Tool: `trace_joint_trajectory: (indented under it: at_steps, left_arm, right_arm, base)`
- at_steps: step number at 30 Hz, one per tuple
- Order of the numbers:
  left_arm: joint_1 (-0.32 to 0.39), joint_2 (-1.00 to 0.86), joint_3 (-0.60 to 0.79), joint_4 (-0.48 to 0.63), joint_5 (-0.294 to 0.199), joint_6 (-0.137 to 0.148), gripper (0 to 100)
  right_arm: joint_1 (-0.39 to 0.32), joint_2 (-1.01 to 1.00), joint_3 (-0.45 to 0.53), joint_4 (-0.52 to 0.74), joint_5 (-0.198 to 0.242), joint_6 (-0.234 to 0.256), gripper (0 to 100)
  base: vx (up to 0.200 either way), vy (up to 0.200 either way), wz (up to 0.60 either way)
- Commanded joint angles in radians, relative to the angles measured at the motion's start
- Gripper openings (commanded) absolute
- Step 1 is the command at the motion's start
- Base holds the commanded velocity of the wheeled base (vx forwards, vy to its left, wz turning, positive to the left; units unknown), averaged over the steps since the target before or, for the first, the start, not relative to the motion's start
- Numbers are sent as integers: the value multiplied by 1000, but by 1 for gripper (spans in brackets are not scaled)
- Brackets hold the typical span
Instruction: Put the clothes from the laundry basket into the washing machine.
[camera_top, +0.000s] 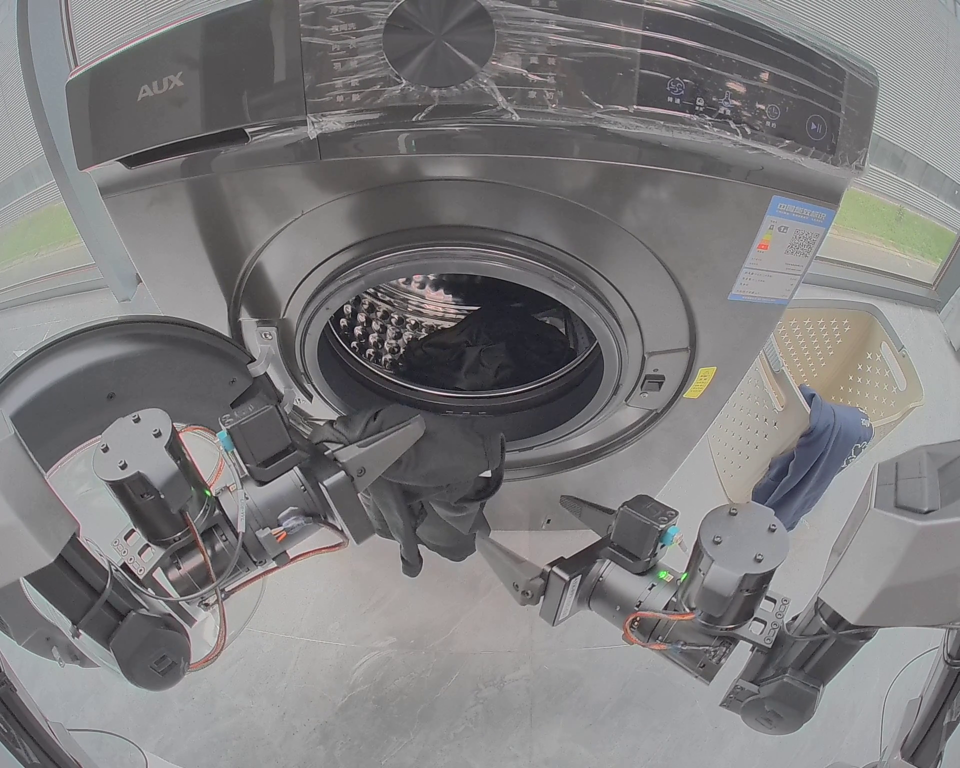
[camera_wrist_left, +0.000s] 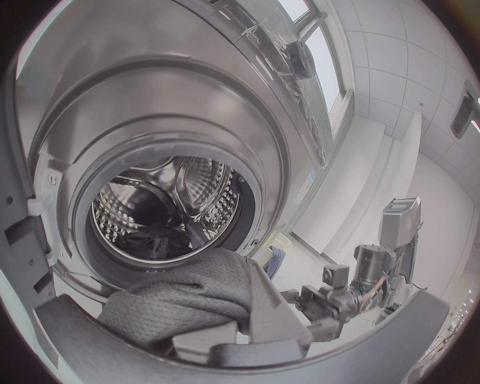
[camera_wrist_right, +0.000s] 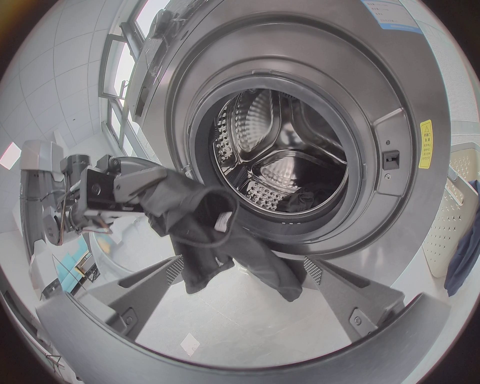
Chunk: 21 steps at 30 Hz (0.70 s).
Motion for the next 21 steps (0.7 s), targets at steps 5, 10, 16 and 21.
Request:
trace_joint_trajectory:
  at_steps: [5, 10, 16, 21]
  left_arm:
    - [-3, 53, -64, -1, 19, 2, 0]
    - [0, 77, -101, -1, 42, 2, 0]
    - [-1, 99, -130, -1, 78, 2, 0]
    - [-3, 99, -128, -1, 78, 1, 0]
  right_arm:
    - [102, 42, -11, -1, 18, -1, 100]
    - [125, 97, -74, -3, 46, 1, 100]
    - [122, 171, -204, -1, 74, -5, 100]
    - [113, 232, -314, 0, 78, -10, 100]
  base:
    - [0, 0, 0]
    - [0, 0, 0]
    - [0, 0, 0]
    - [0, 0, 0]
